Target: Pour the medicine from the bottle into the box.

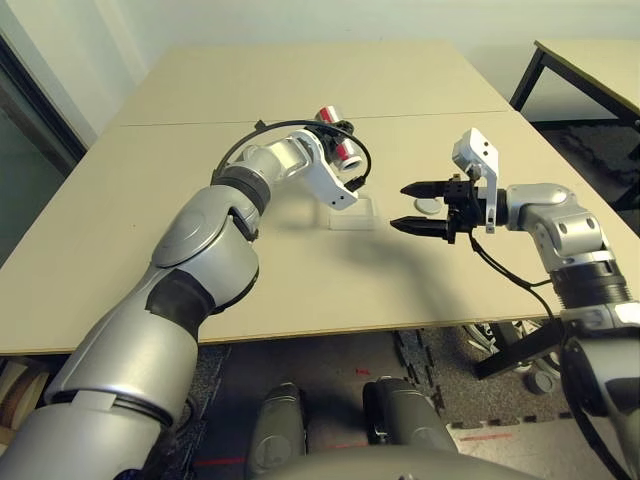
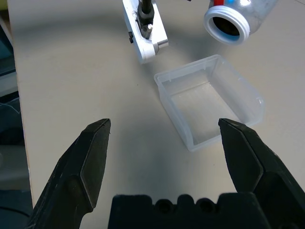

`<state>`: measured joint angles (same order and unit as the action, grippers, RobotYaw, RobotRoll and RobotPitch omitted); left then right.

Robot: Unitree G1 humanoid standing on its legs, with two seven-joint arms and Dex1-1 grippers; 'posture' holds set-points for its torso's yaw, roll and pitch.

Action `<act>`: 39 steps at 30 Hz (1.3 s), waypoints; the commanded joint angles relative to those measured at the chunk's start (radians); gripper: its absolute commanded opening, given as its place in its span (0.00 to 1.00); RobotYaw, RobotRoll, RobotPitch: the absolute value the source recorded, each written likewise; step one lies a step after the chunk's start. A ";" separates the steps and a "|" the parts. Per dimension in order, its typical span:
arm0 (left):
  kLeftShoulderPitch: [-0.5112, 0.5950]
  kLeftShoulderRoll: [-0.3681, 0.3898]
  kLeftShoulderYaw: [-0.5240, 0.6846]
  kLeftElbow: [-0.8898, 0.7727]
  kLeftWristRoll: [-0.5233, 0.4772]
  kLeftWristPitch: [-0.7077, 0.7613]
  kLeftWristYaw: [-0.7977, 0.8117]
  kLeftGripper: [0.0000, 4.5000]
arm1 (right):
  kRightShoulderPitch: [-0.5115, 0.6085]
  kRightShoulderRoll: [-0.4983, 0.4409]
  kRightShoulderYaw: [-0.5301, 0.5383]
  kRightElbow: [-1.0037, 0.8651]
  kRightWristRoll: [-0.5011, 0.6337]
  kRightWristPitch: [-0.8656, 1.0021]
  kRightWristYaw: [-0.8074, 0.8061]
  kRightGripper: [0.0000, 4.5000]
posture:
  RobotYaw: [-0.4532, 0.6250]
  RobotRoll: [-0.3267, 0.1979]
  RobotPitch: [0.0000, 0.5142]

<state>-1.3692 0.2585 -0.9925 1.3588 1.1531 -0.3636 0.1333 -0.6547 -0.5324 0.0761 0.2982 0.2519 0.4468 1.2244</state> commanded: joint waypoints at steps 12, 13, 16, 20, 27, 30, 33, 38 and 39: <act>0.119 -0.029 0.635 -0.008 -0.667 -0.020 -0.689 0.62 | 0.002 -0.013 0.013 -0.020 0.012 0.005 -0.002 1.00 | 0.33 0.62 0.02; 0.133 -0.030 0.671 -0.015 -0.707 -0.009 -0.731 0.62 | 0.003 -0.014 0.013 -0.022 0.013 0.007 -0.002 1.00 | 0.34 0.62 0.03; 0.161 -0.029 0.763 -0.036 -0.806 0.028 -0.827 0.62 | 0.001 -0.014 0.018 -0.018 0.012 0.007 0.001 1.00 | 0.34 0.62 0.03; 0.191 -0.012 0.845 -0.062 -0.894 0.074 -0.903 0.62 | -0.015 -0.008 0.026 -0.005 0.010 0.005 0.006 1.00 | 0.36 0.62 0.03; 0.241 0.027 0.924 -0.114 -0.987 0.146 -0.968 0.62 | -0.043 0.005 0.044 0.029 0.006 -0.010 0.017 1.00 | 0.38 0.62 0.04; 0.256 0.044 0.931 -0.135 -1.002 0.161 -0.981 0.62 | -0.051 0.010 0.047 0.038 0.004 -0.014 0.021 1.00 | 0.39 0.62 0.04; 0.266 0.065 0.912 -0.153 -0.979 0.151 -0.960 0.62 | -0.056 0.014 0.050 0.047 0.003 -0.018 0.023 1.00 | 0.39 0.62 0.05; 0.250 0.089 0.781 -0.154 -0.828 0.058 -0.792 0.62 | -0.057 0.019 0.050 0.050 0.002 -0.022 0.023 1.00 | 0.39 0.62 0.06; 0.243 0.091 0.754 -0.150 -0.799 0.039 -0.756 0.62 | -0.057 0.019 0.050 0.052 0.002 -0.023 0.024 1.00 | 0.39 0.62 0.06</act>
<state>-1.1132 0.3452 -0.1918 1.2193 0.2945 -0.2847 -0.6804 -0.6973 -0.5153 0.1111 0.3444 0.2536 0.4307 1.2413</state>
